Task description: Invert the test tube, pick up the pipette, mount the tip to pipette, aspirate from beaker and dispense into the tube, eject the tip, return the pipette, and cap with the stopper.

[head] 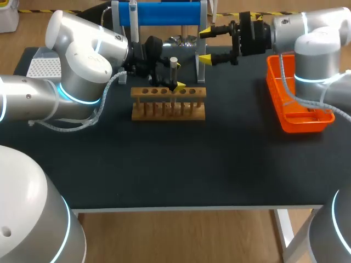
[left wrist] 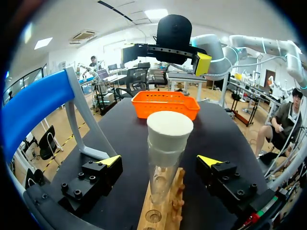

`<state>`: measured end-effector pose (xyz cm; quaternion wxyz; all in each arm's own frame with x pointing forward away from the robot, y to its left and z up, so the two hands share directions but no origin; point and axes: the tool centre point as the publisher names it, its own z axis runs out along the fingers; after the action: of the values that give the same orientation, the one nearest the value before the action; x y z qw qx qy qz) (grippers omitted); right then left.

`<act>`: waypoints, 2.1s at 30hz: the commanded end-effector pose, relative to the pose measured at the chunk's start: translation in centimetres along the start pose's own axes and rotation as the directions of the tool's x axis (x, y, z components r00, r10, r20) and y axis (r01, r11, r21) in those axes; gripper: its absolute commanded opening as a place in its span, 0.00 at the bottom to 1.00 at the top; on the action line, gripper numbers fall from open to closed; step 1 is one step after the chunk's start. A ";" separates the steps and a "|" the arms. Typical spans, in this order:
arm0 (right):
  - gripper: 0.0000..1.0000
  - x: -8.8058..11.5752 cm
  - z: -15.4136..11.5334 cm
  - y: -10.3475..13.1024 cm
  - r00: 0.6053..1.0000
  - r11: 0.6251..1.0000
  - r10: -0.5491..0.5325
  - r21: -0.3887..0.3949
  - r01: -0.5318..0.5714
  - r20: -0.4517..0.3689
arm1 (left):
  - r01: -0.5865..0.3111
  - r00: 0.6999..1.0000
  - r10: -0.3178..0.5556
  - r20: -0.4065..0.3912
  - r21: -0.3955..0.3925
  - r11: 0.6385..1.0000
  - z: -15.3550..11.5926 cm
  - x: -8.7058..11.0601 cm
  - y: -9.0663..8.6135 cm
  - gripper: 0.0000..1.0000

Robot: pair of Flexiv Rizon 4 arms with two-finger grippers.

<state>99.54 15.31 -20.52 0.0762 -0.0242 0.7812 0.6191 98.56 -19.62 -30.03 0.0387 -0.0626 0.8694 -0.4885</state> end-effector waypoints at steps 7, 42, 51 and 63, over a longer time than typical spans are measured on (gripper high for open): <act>1.00 0.0 -0.1 0.0 1.000 1.000 0.000 0.001 0.000 -0.001 | -0.001 1.000 0.001 -0.002 0.002 1.000 0.1 -0.1 0.1 1.00; 1.00 0.0 -0.1 0.0 1.000 1.000 0.000 0.001 0.000 -0.001 | 0.132 0.965 -0.111 0.240 -0.075 0.988 -10.5 1.9 2.6 1.00; 1.00 0.0 -0.1 0.0 1.000 1.000 0.000 0.001 0.000 -0.001 | 0.143 0.956 -0.116 0.269 -0.084 0.986 -12.0 2.2 2.7 1.00; 1.00 0.0 -0.1 0.0 1.000 1.000 0.000 0.001 0.000 -0.001 | 0.153 0.945 -0.123 0.302 -0.075 0.985 -13.0 2.0 3.0 1.00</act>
<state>99.53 15.31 -20.55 0.0762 -0.0244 0.7811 0.6193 94.87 -7.58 -25.96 0.1305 -0.1968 0.8701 -0.4327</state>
